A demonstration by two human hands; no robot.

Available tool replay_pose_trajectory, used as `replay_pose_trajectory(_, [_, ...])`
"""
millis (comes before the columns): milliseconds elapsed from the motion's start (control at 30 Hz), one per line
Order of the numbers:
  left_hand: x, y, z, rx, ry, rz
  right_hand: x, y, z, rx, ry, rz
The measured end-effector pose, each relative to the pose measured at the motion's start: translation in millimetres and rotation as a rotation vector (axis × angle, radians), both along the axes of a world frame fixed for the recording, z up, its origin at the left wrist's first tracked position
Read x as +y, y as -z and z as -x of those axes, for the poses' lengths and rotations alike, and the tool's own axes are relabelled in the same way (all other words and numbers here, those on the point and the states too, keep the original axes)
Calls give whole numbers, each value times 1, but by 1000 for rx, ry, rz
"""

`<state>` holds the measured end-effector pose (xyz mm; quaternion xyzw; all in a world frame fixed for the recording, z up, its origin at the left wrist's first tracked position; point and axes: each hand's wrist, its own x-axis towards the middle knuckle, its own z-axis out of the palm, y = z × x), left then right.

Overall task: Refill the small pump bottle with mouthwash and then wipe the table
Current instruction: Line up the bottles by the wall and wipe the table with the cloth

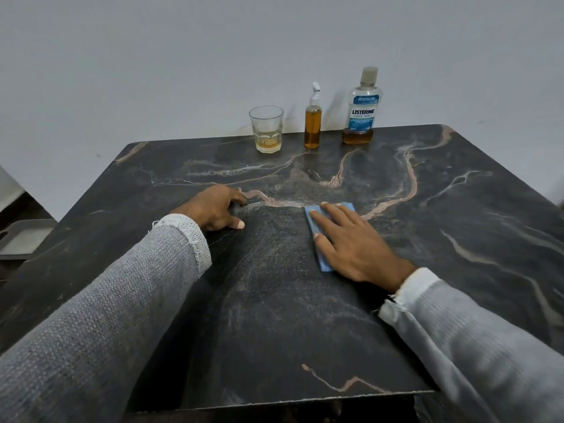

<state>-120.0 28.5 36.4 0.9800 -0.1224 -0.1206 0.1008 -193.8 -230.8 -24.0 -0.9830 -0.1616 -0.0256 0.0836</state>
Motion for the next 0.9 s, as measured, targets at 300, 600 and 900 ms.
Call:
replay_pose_trajectory(300, [3,2,-9,4,18,11,-81,-8,-67,72,352,48])
replay_pose_trajectory(600, [4,2,-9,-1,34,2,10,-13,-123,72,234,7])
replay_pose_trajectory(900, [7,3,-7,-19,67,-45,-2,0,-85,9,27,73])
